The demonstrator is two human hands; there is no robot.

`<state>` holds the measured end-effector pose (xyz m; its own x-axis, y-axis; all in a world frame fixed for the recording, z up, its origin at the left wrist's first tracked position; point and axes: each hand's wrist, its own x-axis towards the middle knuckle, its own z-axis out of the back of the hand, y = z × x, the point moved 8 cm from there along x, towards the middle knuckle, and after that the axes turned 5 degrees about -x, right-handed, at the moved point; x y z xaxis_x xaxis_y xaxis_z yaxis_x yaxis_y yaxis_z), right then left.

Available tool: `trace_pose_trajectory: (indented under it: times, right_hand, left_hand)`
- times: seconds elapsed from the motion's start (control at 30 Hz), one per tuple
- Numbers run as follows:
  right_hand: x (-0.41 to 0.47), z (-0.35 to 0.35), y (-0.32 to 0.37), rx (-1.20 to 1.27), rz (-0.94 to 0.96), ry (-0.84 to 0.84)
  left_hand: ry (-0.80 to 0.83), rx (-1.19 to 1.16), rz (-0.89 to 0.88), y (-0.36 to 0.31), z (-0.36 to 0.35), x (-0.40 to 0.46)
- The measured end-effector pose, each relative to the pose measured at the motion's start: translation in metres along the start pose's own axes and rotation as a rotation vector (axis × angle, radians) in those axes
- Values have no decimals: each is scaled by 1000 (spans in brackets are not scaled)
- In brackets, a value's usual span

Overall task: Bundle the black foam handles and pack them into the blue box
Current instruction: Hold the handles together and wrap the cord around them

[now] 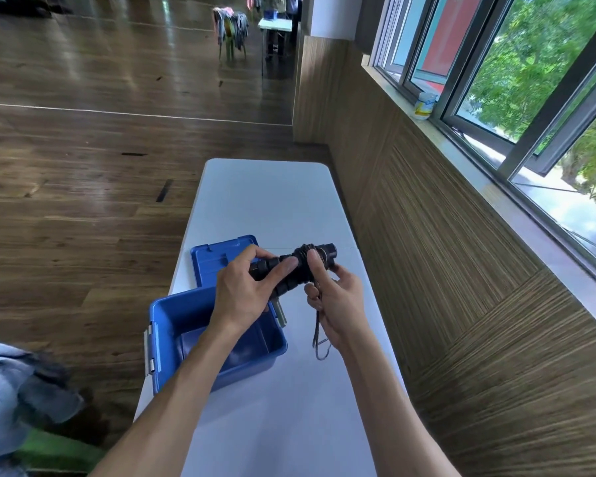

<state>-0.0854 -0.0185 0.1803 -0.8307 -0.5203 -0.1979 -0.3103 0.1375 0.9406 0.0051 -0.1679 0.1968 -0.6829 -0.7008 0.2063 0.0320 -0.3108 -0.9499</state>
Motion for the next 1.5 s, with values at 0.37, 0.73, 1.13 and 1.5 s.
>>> trace_pose_trajectory:
  times: [0.37,0.73,1.13,1.5]
  right_hand:
    - [-1,9,-5,-19,-22,-134]
    - [2,0,-12,-66,-18,-111]
    - [-19,-46,-20,-372,83,155]
    - [4,7,-28,-635,3,490]
  left_hand:
    - [19,311,-441,-16,-3,-20]
    - [-184,198,-292,-14,1,-20]
    - [-231,-41,148,2,28,16]
    - [297,-133,163,-8,7,8]
